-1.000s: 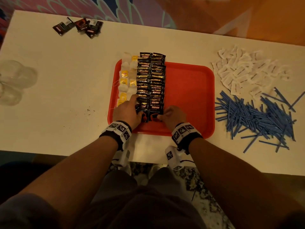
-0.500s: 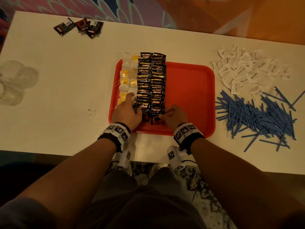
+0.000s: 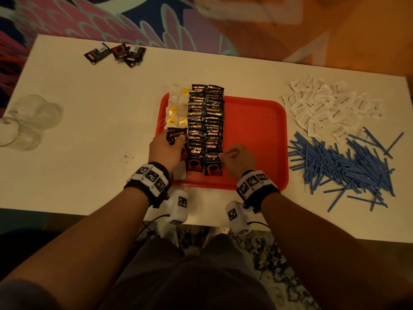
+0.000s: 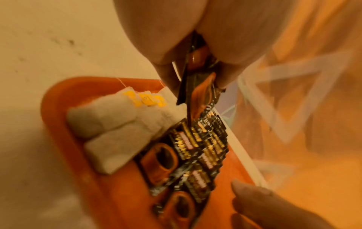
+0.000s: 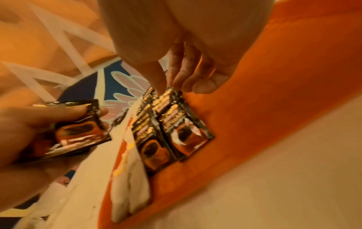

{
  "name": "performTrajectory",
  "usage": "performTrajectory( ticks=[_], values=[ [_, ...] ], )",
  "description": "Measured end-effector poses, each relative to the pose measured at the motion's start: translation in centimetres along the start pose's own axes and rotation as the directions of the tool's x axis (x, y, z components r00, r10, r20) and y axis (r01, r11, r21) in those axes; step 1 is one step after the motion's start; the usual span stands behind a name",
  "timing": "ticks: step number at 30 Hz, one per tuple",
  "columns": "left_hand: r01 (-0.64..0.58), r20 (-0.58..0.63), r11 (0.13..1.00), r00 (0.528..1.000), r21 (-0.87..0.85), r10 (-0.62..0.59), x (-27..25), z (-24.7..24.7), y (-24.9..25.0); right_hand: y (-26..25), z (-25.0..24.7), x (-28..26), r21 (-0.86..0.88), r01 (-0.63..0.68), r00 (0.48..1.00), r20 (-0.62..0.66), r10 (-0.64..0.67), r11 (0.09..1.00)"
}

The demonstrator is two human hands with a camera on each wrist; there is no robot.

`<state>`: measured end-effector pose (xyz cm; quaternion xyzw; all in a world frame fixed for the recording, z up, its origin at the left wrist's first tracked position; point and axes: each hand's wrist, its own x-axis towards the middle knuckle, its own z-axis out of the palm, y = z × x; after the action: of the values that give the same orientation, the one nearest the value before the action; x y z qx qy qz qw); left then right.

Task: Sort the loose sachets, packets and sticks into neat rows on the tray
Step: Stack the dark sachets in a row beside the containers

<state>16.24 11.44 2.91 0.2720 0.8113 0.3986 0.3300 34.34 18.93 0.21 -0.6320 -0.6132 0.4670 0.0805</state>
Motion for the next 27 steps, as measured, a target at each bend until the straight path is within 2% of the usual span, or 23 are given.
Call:
performTrajectory(
  ticks=[3,5,8,11,15,18,21,23,27],
  values=[
    [0.107,0.024,0.96,0.994,-0.26,-0.104,-0.2,0.1,1.1,-2.3,0.3,-0.9,0.049,0.124,0.986,0.106,-0.129,0.991],
    [0.146,0.076,0.939,0.989,-0.311,-0.129,-0.5,0.4,2.1,-3.9,0.4,-1.6,0.154,0.134,0.97,0.182,-0.161,0.979],
    [0.179,0.119,0.906,0.982,-0.383,-0.144,-1.0,0.6,3.3,-5.2,0.3,-2.1,0.206,0.149,0.962,0.198,-0.19,0.967],
    [0.237,0.16,0.831,0.971,-0.504,-0.18,-1.1,0.2,3.9,-5.3,-0.1,-2.1,0.225,0.144,0.964,0.189,-0.188,0.964],
    [0.278,0.168,0.82,0.96,-0.499,-0.223,-1.4,-0.3,3.6,-5.3,-0.1,-2.6,0.215,0.205,0.949,0.197,-0.248,0.955],
    [0.284,0.204,0.788,0.957,-0.546,-0.204,-1.8,-0.8,3.1,-5.2,0.0,-2.9,0.181,0.212,0.952,0.184,-0.244,0.961],
    [0.286,0.272,0.813,0.948,-0.507,-0.164,-2.2,-1.3,2.6,-4.6,0.4,-2.9,0.15,0.204,0.959,0.168,-0.229,0.967],
    [0.309,0.292,0.819,0.939,-0.483,-0.182,-2.4,-1.4,2.3,-4.3,0.8,-3.1,0.152,0.22,0.951,0.186,-0.247,0.964],
    [0.304,0.215,0.836,0.95,-0.458,-0.227,-2.2,-1.5,1.1,-3.8,1.8,-3.6,0.146,0.217,0.947,0.209,-0.244,0.965]
  ],
)
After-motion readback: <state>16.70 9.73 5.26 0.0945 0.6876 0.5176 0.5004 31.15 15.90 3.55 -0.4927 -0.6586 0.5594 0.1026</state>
